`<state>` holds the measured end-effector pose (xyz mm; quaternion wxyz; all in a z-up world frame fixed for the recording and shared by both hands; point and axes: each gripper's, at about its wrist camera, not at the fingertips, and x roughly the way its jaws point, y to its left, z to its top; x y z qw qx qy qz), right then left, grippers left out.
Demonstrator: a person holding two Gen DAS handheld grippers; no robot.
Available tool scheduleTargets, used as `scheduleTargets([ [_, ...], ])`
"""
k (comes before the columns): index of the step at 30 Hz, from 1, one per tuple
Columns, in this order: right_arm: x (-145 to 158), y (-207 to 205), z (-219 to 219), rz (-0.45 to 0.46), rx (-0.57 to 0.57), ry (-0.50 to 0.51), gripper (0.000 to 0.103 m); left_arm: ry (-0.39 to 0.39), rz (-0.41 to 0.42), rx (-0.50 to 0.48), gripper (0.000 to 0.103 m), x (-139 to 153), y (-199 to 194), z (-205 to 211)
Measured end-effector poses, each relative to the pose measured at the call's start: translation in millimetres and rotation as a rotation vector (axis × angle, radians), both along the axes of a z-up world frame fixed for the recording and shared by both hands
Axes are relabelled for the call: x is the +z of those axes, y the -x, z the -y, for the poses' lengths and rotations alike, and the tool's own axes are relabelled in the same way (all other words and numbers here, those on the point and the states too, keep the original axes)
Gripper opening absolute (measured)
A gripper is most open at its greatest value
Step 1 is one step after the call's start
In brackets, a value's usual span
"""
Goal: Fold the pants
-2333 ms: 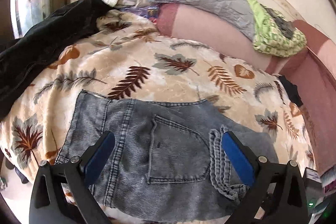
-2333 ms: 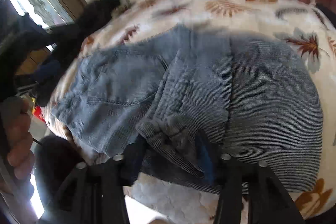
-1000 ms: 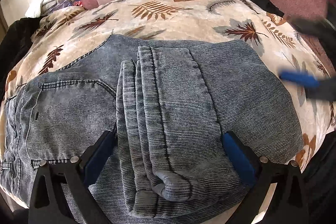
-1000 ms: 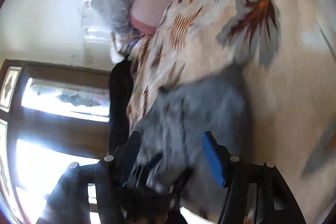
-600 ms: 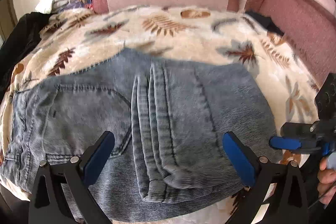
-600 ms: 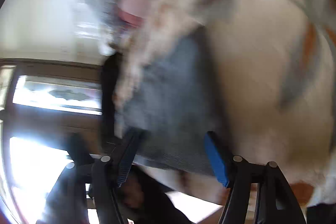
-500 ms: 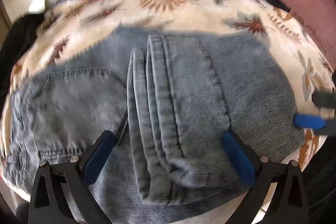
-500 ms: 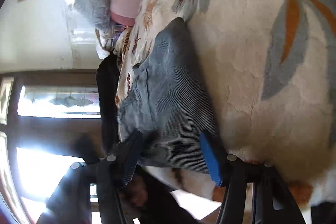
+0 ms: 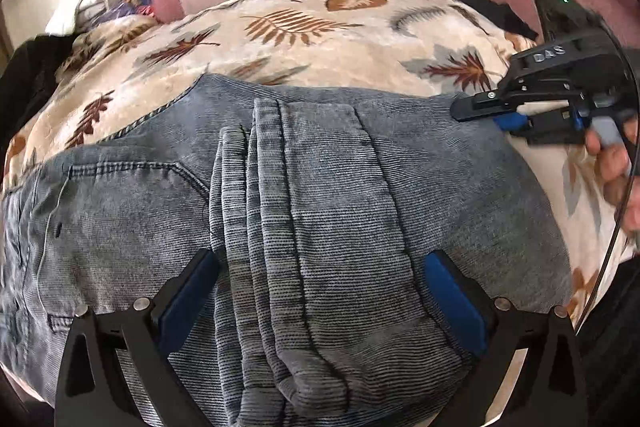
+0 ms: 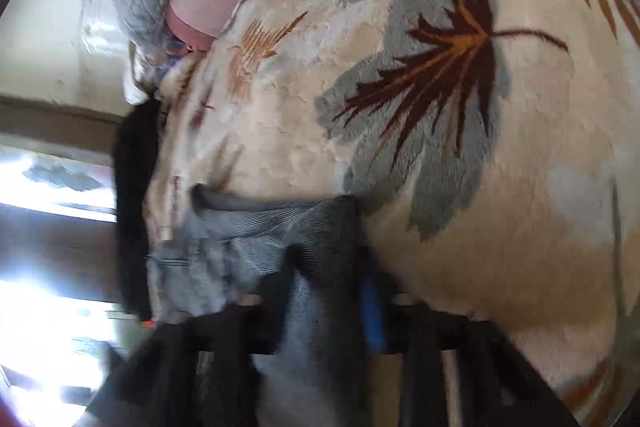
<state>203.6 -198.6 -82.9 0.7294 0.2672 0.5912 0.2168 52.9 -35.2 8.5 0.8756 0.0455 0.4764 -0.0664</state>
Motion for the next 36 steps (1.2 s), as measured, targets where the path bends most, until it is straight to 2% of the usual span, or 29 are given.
scheduleTargets([
  [4, 29, 15, -10, 0.166, 0.014, 0.131, 0.009, 0.006, 0.022, -0.009, 0.103, -2, 4, 0],
  [6, 5, 5, -16, 0.07, 0.022, 0.158, 0.016, 0.002, 0.025, -0.007, 0.103, -1, 5, 0],
  [8, 7, 6, -3, 0.064, -0.03, 0.067, 0.019, 0.001, 0.013, -0.009, 0.103, 1, 3, 0],
  [10, 21, 17, 10, 0.086, -0.065, 0.027, 0.036, 0.015, -0.012, -0.008, 0.103, 6, 0, -3],
  [11, 27, 24, 14, 0.093, -0.068, 0.023, 0.047, 0.022, -0.012, 0.0, 0.103, 10, 3, -5],
  [13, 39, 44, 27, 0.091, -0.059, -0.016, 0.056, 0.055, 0.018, 0.024, 0.103, 23, 4, -11],
  [14, 42, 57, 32, 0.082, -0.052, -0.022, 0.057, 0.075, 0.04, 0.033, 0.103, 31, 3, -14],
  [17, 33, 83, 26, 0.034, -0.036, -0.032, 0.057, 0.072, 0.062, 0.069, 0.103, 40, -7, -22],
  [19, 19, 98, 20, -0.014, -0.007, -0.034, 0.057, 0.068, 0.037, 0.102, 0.103, 35, -19, -27],
  [20, 12, 101, 16, -0.021, 0.002, -0.023, 0.056, 0.074, -0.001, 0.111, 0.103, 27, -26, -29],
  [22, 11, 106, 10, 0.011, 0.013, 0.052, 0.028, 0.022, -0.099, 0.124, 0.103, 3, -39, -27],
  [23, 16, 109, 8, 0.03, 0.025, 0.057, 0.012, 0.014, -0.057, 0.121, 0.103, 3, -36, -25],
  [26, 43, 119, -1, 0.132, 0.043, 0.158, 0.011, 0.0, -0.045, 0.115, 0.103, 3, -34, -23],
  [27, 42, 121, -4, 0.134, 0.058, 0.194, 0.011, 0.011, -0.047, 0.115, 0.103, 2, -34, -25],
  [28, 29, 120, -6, 0.097, 0.076, 0.238, 0.011, 0.016, -0.045, 0.114, 0.103, 2, -33, -25],
  [30, 15, 117, -1, 0.062, 0.059, 0.215, 0.012, 0.0, -0.034, 0.106, 0.103, 1, -31, -24],
  [31, 19, 117, 4, 0.053, 0.04, 0.178, 0.016, -0.001, -0.029, 0.105, 0.103, 1, -31, -24],
  [32, 26, 117, 9, 0.05, 0.024, 0.168, 0.024, 0.007, -0.026, 0.105, 0.103, 2, -31, -25],
  [33, 31, 117, 12, 0.055, 0.011, 0.179, 0.039, 0.013, -0.023, 0.105, 0.103, 1, -30, -26],
  [34, 40, 117, 15, 0.077, -0.008, 0.201, 0.043, 0.011, -0.019, 0.104, 0.103, 1, -30, -25],
  [36, 57, 117, 17, 0.122, -0.028, 0.195, 0.044, 0.007, -0.011, 0.106, 0.103, 2, -28, -24],
])
